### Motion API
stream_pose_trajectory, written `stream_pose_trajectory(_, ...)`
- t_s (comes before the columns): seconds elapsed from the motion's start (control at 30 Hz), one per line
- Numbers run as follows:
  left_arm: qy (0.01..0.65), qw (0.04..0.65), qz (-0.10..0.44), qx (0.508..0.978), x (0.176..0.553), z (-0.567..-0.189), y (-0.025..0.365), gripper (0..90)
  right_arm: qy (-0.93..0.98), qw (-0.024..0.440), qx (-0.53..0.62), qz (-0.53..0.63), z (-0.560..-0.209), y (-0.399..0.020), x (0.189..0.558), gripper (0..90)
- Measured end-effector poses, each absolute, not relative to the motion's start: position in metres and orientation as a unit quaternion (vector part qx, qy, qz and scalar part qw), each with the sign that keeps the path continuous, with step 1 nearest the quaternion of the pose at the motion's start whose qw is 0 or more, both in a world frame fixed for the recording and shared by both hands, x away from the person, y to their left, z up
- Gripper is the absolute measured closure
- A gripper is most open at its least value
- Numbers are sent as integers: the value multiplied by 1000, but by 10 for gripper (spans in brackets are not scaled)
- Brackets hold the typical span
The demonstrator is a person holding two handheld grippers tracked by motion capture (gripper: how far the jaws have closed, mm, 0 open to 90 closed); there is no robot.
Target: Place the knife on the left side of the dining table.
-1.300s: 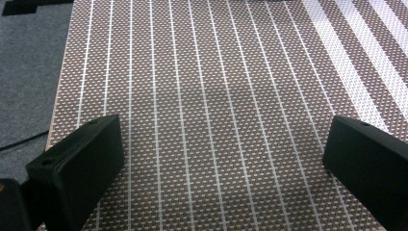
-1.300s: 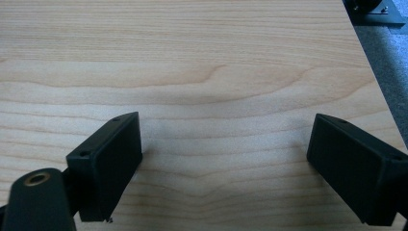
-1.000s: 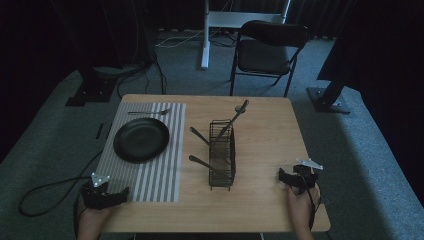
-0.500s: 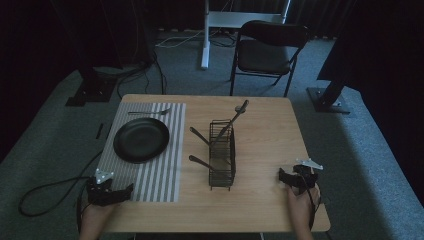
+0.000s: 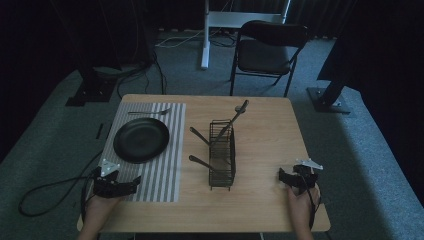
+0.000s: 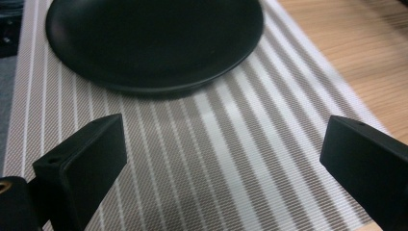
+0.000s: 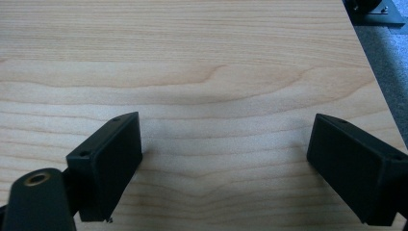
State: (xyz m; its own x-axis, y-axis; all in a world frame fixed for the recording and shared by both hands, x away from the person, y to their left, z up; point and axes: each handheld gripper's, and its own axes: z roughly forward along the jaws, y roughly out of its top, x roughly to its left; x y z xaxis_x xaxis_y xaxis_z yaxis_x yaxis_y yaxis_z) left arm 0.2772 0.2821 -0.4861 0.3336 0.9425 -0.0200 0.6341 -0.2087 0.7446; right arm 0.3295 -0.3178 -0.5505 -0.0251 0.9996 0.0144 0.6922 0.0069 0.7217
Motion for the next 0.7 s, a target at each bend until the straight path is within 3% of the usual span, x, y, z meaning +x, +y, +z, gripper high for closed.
stream_pose_trajectory(0.7, 480, 381, 209, 762, 301, -443, 246, 28, 657, 270, 644, 286, -551, -318, 329, 112)
